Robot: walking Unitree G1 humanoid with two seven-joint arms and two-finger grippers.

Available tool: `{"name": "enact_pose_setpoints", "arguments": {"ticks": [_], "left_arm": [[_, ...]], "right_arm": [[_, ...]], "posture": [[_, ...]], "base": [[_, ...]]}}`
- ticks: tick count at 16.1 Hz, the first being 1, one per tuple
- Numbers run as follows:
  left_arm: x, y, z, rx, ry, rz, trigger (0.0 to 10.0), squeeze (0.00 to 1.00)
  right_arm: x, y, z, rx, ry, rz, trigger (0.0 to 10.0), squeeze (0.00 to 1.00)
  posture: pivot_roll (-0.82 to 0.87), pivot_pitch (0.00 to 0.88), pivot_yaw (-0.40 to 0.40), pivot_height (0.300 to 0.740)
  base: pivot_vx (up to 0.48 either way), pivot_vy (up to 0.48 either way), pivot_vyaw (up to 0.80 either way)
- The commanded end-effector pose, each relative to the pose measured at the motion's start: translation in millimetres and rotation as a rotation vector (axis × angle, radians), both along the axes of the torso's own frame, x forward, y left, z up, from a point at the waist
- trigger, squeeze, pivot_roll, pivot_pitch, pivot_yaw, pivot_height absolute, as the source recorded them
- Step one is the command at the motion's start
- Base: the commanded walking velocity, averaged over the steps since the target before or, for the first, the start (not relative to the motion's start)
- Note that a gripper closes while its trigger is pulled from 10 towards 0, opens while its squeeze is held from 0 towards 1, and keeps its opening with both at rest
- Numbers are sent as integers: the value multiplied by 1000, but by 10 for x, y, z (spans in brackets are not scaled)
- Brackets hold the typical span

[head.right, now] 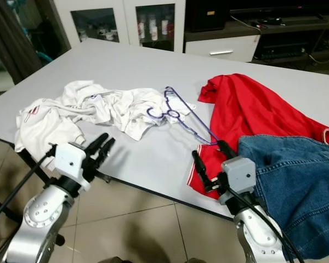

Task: Hang hanger

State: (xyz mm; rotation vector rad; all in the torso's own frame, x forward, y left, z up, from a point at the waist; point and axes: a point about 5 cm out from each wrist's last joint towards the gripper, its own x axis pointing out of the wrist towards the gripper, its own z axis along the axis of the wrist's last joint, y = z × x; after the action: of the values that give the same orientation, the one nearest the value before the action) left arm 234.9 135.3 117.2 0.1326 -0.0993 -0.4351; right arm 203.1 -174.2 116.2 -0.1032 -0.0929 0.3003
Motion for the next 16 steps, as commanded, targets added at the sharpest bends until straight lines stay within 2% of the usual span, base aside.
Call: {"name": "enact_pose_setpoints", "arguments": {"ticks": [1, 2, 4, 7, 9, 11, 16], "left_arm": [[-32, -12, -5, -6, 7, -16, 10000, 0], [-62, -40, -100, -36, 56, -13, 10000, 0], [-75, -48, -167, -91, 105, 11, 10000, 0], [-88, -11, -207, -148, 137, 61, 10000, 0], [-108, 46, -256, -203, 162, 133, 10000, 0], [-103, 48, -284, -204, 169, 139, 10000, 0], [-151, 34, -305, -141, 186, 43, 10000, 0]], "right_arm": [[0, 29, 22, 5, -17, -4, 10000, 0], [62, 27, -1, 5, -31, -40, 10000, 0], [139, 85, 37, 11, -61, -36, 10000, 0], [174, 118, 48, 4, -75, -21, 10000, 0], [213, 131, 31, 1, -82, -16, 10000, 0], [234, 165, 25, -3, -88, 8, 10000, 0], [265, 192, 5, -15, -103, 37, 10000, 0]], "posture": [[-118, 0, 104, 740], [-123, 0, 105, 740], [-115, 0, 97, 740], [-102, 0, 91, 740], [-81, 0, 81, 740], [-68, 0, 75, 740], [-26, 0, 82, 740]], "base": [[0, 0, 0], [0, 0, 0], [0, 0, 0], [0, 0, 0], [0, 0, 0], [0, 0, 0], [0, 0, 0]]}}
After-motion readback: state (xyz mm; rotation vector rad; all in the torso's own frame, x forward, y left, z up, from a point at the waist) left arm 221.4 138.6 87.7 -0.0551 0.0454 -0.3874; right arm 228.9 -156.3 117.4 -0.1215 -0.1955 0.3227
